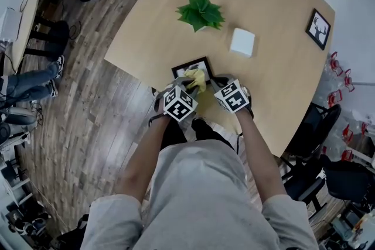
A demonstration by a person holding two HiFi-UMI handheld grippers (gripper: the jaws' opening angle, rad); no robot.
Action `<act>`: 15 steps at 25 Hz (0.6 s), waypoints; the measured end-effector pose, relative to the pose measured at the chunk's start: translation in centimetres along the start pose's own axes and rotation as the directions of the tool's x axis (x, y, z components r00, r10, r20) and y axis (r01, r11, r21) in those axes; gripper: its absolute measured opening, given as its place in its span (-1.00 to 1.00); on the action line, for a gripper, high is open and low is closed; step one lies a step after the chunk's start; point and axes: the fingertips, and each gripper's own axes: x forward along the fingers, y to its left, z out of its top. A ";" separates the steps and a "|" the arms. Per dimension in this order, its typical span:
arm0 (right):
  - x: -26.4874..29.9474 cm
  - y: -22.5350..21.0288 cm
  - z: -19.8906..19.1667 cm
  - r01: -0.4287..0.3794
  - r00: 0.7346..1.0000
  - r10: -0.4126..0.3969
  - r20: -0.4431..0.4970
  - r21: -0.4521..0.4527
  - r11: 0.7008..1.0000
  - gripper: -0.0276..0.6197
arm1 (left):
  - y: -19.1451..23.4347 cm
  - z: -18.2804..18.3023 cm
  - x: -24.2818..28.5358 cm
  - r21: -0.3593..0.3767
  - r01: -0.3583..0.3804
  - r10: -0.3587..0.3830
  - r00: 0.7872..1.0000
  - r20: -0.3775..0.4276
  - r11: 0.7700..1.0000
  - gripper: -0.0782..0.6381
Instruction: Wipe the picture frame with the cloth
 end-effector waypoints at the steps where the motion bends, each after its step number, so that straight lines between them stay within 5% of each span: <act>1: 0.0 0.0 0.0 0.006 1.000 -0.006 0.001 -0.004 1.000 -0.91 | 0.2 -0.4 -0.3 -0.006 -0.006 0.006 1.000 -0.001 1.000 -0.42; 15: 0.0 0.2 0.2 0.030 0.999 -0.030 -0.012 -0.015 0.999 -0.91 | 1.6 -4.1 -3.2 -0.044 -0.080 0.079 0.996 -0.029 0.996 -0.42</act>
